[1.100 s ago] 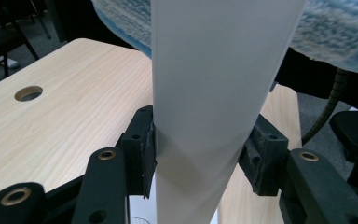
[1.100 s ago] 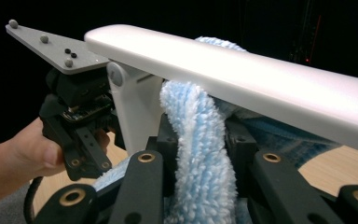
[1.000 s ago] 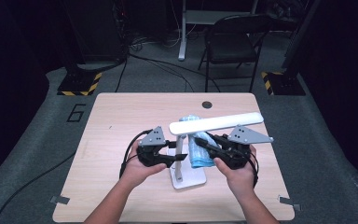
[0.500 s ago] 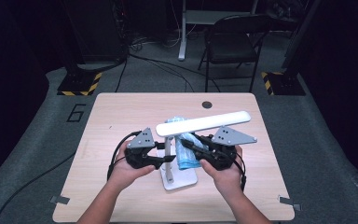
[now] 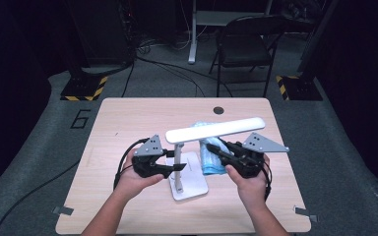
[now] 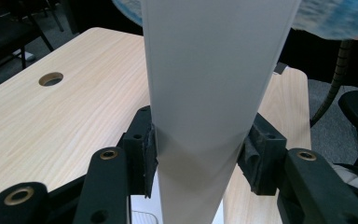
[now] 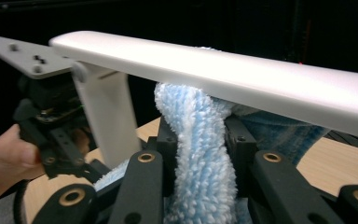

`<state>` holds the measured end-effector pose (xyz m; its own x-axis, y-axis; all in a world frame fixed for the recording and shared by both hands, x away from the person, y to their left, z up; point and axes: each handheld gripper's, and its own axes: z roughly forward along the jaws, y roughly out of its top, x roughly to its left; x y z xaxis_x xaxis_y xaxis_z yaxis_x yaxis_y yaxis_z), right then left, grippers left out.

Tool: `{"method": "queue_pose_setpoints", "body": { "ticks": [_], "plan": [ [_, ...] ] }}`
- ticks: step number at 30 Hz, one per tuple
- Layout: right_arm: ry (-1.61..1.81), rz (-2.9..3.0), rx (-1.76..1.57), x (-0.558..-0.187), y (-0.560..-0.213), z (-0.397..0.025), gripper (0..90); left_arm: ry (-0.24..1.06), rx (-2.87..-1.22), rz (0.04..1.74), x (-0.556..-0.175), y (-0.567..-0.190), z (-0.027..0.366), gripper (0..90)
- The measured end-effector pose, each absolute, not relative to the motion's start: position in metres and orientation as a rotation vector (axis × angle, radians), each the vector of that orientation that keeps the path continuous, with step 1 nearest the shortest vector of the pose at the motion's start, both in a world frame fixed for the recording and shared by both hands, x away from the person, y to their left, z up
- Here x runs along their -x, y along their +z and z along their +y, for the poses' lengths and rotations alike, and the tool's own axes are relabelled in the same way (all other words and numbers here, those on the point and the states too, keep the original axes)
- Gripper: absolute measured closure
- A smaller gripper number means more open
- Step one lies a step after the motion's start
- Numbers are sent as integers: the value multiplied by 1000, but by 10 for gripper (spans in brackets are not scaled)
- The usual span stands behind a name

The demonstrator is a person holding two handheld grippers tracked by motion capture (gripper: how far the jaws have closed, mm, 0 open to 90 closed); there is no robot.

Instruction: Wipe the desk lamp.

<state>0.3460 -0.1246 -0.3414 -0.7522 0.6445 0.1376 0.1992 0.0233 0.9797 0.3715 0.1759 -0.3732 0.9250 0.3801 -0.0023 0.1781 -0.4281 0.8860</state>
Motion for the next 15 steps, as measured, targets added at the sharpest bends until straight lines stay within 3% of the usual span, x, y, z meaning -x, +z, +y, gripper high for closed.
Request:
{"method": "queue_pose_setpoints", "body": {
  "ticks": [8, 15],
  "plan": [
    [1730, 1886, -998, -354, -348, -168, 723, 237, -2020, 403, -372, -374, 176, 527],
    [1725, 1933, -924, -353, -341, -151, 722, 235, -2023, 415, -371, -373, 177, 527]
  ]
}}
